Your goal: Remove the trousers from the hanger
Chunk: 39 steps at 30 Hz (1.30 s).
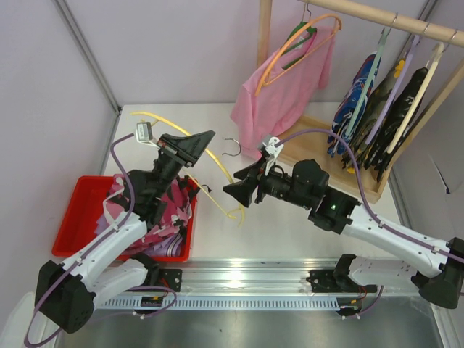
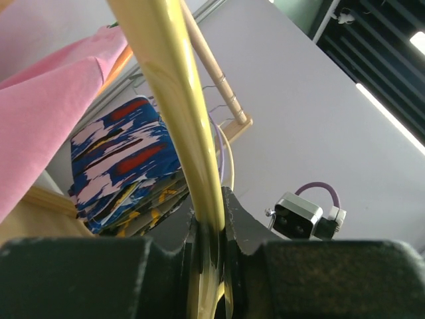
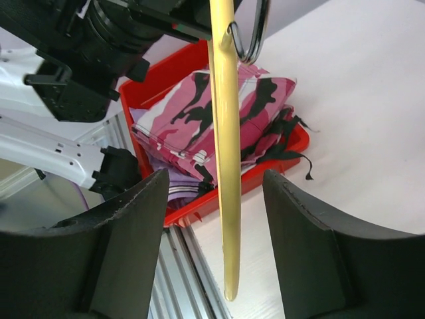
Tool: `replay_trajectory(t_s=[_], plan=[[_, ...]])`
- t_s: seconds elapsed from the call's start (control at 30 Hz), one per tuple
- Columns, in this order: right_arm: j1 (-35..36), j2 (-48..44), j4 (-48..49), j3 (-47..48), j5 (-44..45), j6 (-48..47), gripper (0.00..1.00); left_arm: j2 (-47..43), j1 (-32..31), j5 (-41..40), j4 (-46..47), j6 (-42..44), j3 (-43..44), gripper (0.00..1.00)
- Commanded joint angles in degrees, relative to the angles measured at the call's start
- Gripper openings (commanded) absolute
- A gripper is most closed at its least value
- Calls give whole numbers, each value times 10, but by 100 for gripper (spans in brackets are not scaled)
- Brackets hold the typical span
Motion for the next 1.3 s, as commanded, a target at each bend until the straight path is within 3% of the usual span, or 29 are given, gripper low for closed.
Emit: replay_trajectory(t_s=[0.0,0.73,0.8,0.83,0.87,0.9,1.0,1.03,1.13,1.23,1.27], plan=[[-6,11,66,13,-28,10,64,0,4,16,83,-25,15,0],[-19,46,156,21,-87,41,42,20,4,70,184,-67,9,1],[-19,49,156,23,-77,41,28,21,4,68,182,-68,8,1],[-19,49,146,27,-60,38,13,21,4,66,178,-68,8,1],[-19,51,137,31,-51,38,4,20,4,64,175,-68,4,1],[-19,53,128,36,-40,38,0,19,4,61,175,-65,3,2],[-15,57,87,53,15,33,0,9,4,51,154,-37,-2,12],[-15,58,60,61,48,33,0,2,4,47,101,-24,1,35],[-15,46,-1,74,87,33,0,-41,3,30,-2,37,17,80],[-15,32,-80,93,168,52,0,-87,3,22,-175,114,45,99],[-16,30,-100,97,204,59,0,-97,2,28,-206,130,51,100]])
